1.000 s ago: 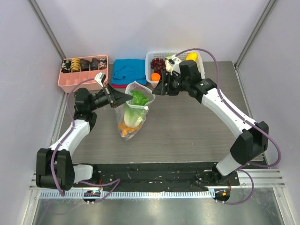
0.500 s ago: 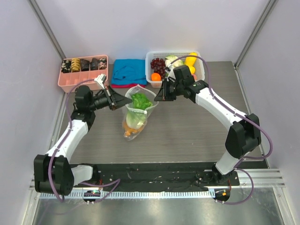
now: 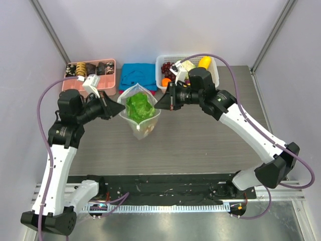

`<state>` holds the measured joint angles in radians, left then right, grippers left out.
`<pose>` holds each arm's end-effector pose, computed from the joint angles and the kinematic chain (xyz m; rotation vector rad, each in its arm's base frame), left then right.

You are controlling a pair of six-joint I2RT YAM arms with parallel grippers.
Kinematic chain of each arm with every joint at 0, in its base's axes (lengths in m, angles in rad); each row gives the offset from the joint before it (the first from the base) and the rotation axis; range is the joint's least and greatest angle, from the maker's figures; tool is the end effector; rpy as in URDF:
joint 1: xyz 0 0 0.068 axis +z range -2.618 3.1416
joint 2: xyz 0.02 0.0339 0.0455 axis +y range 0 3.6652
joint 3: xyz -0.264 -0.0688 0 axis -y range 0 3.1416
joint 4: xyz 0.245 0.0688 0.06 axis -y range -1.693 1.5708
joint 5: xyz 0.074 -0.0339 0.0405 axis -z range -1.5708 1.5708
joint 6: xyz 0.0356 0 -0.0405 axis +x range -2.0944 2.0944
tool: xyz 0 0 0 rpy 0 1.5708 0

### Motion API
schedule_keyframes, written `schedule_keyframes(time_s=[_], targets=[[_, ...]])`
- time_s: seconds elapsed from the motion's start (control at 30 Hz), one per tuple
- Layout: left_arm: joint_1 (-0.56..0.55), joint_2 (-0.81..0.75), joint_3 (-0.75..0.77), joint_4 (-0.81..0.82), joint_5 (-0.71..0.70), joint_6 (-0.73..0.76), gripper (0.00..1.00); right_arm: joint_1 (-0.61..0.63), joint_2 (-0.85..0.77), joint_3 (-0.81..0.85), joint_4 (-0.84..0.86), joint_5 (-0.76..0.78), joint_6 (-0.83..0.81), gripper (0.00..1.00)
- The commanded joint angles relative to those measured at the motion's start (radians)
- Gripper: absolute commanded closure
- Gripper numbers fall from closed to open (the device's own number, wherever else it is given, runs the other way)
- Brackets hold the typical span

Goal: Place the food in the zip-top bag and seal the zipper
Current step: Adjust the zipper food storage bag at the center of the board.

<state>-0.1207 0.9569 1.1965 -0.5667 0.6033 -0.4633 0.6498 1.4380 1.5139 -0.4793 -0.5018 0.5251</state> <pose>0.1857 -0.0429 0.4125 0.0940 1.9523 -0.9620 0.2457 0.2082 0.4123 -0.4890 2.0882 1.2252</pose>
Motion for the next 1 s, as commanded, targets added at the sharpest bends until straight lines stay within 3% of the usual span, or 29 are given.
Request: schedule_keyframes(time_s=[0.0, 0.13, 0.23, 0.33, 0.47, 0.77, 0.83, 0.97], targets=[[-0.005, 0.06, -0.11, -0.162, -0.111, 0.12, 1.0, 0.013, 0.063, -0.015, -0.034, 0.109, -0.059, 0.99], [0.015, 0.212, -0.172, -0.217, -0.178, 0.163, 1.0, 0.013, 0.154, -0.064, -0.042, 0.151, -0.089, 0.99], [0.032, 0.253, -0.093, -0.261, -0.159, 0.216, 1.0, 0.02, 0.165, 0.023, -0.036, 0.106, -0.094, 0.99], [0.032, 0.208, -0.037, -0.285, -0.091, 0.219, 1.0, 0.021, 0.147, 0.138, -0.018, 0.108, -0.111, 0.99], [0.03, 0.102, -0.063, -0.179, -0.135, 0.189, 1.0, 0.02, 0.133, 0.147, -0.065, 0.114, -0.152, 0.99], [0.03, 0.167, 0.054, -0.28, -0.083, 0.232, 1.0, -0.001, 0.17, 0.128, -0.11, 0.147, -0.226, 0.98], [0.029, 0.189, 0.055, -0.277, -0.08, 0.232, 1.0, -0.018, 0.191, 0.115, -0.107, 0.152, -0.224, 0.93], [0.03, 0.215, 0.055, -0.254, -0.053, 0.206, 1.0, -0.097, 0.232, 0.135, -0.094, 0.115, -0.211, 0.53]])
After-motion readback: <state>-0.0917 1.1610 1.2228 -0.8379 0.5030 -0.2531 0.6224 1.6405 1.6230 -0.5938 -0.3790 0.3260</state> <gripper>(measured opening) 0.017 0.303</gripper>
